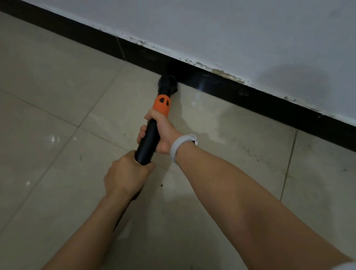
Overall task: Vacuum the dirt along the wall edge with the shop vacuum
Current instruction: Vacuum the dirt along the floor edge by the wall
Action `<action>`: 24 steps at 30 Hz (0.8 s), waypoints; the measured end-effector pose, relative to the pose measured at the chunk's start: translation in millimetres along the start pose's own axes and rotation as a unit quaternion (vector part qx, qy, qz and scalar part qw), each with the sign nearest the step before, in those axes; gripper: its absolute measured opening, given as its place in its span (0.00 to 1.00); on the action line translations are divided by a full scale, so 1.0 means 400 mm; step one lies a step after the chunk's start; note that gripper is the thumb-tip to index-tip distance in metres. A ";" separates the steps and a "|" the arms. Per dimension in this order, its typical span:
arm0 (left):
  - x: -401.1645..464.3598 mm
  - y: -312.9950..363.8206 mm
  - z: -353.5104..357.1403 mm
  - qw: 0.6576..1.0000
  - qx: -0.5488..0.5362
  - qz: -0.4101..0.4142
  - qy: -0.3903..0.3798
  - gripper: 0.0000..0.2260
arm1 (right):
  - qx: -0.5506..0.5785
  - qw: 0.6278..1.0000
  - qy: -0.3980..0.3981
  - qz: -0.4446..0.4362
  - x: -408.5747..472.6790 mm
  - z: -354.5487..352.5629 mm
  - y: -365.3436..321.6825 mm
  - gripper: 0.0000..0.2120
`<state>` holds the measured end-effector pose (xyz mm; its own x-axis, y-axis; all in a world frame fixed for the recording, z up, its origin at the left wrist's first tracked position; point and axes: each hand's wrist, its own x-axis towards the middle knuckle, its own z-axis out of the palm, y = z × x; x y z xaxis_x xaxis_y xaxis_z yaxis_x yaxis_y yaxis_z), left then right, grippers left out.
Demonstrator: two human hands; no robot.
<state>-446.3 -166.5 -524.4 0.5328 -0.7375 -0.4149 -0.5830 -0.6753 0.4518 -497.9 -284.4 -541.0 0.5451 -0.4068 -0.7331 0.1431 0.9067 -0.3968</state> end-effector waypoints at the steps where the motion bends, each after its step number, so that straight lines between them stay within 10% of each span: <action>1: 0.010 0.001 -0.006 1.000 -0.008 -0.005 0.008 0.09 | -0.009 1.000 -0.008 0.008 0.010 0.014 -0.011 0.08; 24: -0.113 -0.124 0.006 0.967 -0.022 0.089 -0.237 0.06 | 0.139 0.975 0.171 -0.035 -0.176 -0.079 0.225 0.07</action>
<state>-443.0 -99.7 -529.9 0.0793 -0.7660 -0.6380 -0.6075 -0.5445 0.5783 -549.6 -177.6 -542.5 0.2251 -0.4393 -0.8696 0.4144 0.8510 -0.3226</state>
